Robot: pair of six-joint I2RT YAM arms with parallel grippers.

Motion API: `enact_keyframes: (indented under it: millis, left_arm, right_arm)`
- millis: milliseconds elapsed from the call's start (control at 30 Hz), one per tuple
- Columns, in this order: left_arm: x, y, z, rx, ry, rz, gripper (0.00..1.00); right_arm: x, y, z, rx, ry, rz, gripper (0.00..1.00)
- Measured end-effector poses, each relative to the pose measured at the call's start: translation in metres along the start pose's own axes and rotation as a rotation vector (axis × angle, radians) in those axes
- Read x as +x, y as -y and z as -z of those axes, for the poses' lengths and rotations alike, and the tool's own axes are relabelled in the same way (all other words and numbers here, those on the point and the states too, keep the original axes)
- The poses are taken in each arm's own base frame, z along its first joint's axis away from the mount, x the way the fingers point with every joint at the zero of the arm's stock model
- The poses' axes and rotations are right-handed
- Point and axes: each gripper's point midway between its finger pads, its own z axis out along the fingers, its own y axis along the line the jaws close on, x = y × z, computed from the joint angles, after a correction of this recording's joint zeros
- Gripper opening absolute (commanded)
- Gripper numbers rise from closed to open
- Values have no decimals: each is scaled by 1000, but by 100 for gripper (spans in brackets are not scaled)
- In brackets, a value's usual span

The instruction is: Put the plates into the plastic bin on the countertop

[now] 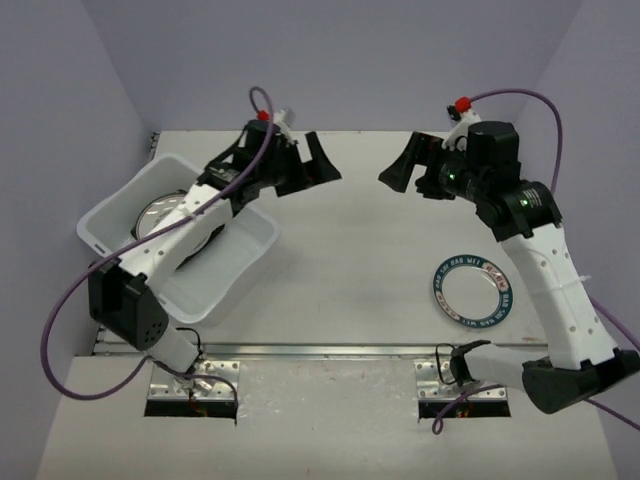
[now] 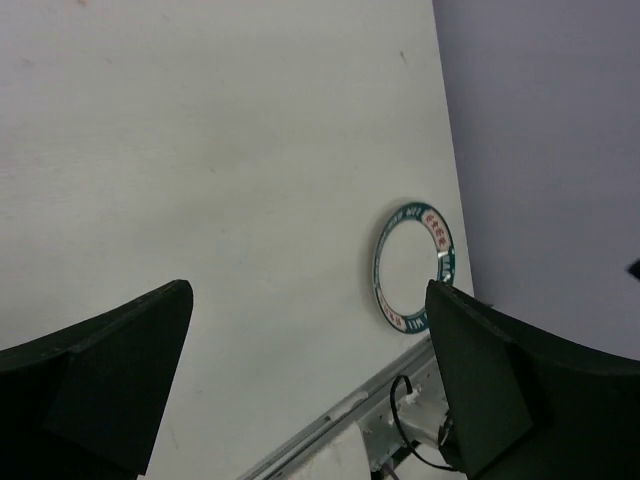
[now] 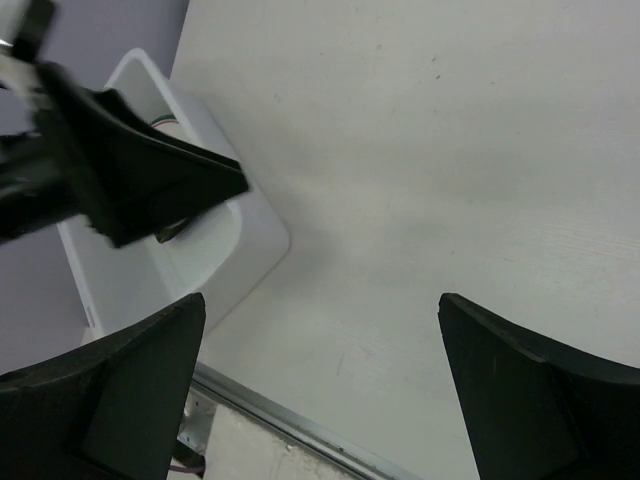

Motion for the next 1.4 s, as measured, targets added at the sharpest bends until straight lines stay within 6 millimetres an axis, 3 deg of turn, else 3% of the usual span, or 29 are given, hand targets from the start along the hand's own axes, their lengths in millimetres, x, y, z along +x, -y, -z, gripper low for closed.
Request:
enact_keyframes:
  millis: [67,200,300,433,500,667,733,833,867,967,1100,1267,1333,1400]
  left_arm:
    - [42,17,-35,56,-104,1,100]
    - [145,39,-102,126,-326,56,100]
    - [225,50,-147,134,-471,84,100]
    - [308,65,-186,141,-571,136,100]
    - [323,83,-191,188,-585,170,98]
    - [328,105,-216,218,-562,229,79]
    - [326,109,-228,221,-552,244,59]
    - [329,106,-242,211,-544,267,39]
    - [331,104,-245,207,-547,276,23]
    - [336,99,-258,188,-551,286,3]
    - [338,105,-266,242,-567,283,0]
    - [325,101,-265,231,-541,202,0]
    - [304,94,-259,185,-512,153,0]
    - [259,85,-248,126,-451,113,0]
  right_arm:
    - [-9,-4,28,9,72,10,99]
    - [-26,-12,89,17,246,17,99]
    - [-29,-16,124,7,334,9,99]
    - [-12,-9,134,9,343,-22,99]
    - [8,3,126,36,292,-47,99]
    - [40,18,118,73,212,-93,99]
    - [43,19,121,74,212,-95,99]
    - [43,17,129,64,229,-92,99]
    - [43,17,132,60,236,-90,99]
    - [42,16,134,57,241,-80,99]
    - [42,18,130,67,228,-61,99]
    - [42,21,122,82,205,-41,99]
    - [41,21,118,86,196,-37,99]
    - [40,22,114,89,190,-35,99]
